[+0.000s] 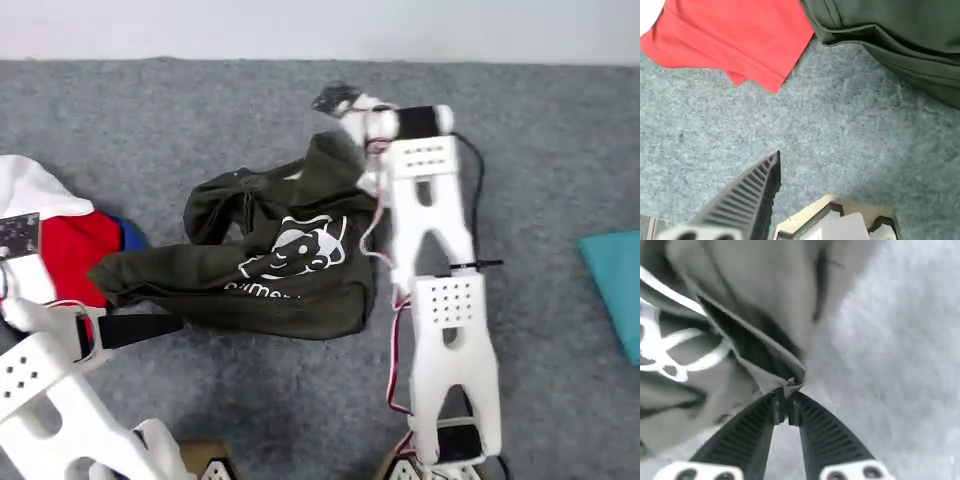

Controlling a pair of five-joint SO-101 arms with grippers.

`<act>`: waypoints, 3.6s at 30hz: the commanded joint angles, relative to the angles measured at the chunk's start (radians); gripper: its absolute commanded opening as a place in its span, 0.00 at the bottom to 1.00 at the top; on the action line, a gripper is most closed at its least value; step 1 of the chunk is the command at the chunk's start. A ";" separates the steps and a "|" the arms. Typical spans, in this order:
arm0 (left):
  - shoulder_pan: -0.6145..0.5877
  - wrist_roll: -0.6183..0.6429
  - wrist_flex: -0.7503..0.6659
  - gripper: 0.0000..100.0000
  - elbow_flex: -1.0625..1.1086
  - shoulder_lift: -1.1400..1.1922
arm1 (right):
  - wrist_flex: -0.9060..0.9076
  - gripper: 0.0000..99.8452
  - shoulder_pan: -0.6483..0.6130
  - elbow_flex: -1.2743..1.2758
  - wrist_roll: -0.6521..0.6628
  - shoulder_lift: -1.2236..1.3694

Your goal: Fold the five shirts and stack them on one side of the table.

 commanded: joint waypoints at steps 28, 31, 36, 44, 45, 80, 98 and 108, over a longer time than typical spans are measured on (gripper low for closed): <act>0.832 0.463 0.029 0.64 -0.205 0.242 | 0.036 0.01 0.516 1.663 0.672 -1.138; 0.884 0.471 0.029 0.64 -0.275 0.430 | -0.024 0.09 0.515 1.665 0.557 -1.237; 1.048 0.603 0.031 0.64 -0.433 0.744 | -0.151 0.36 0.515 1.666 0.422 -1.313; 1.315 0.781 0.032 0.53 -0.484 1.030 | -0.289 0.42 0.555 1.666 0.321 -1.322; 1.313 0.796 0.032 0.51 -0.493 1.056 | -0.300 0.41 0.564 1.666 0.316 -1.322; 1.145 1.033 0.031 0.07 -0.832 1.476 | -0.341 0.38 0.578 1.668 0.315 -1.322; 0.982 0.724 0.034 0.01 -0.357 1.227 | -0.343 0.38 0.573 1.666 0.315 -1.313; 0.844 0.494 0.031 0.03 -0.143 0.832 | -0.406 0.38 0.556 1.722 0.311 -1.313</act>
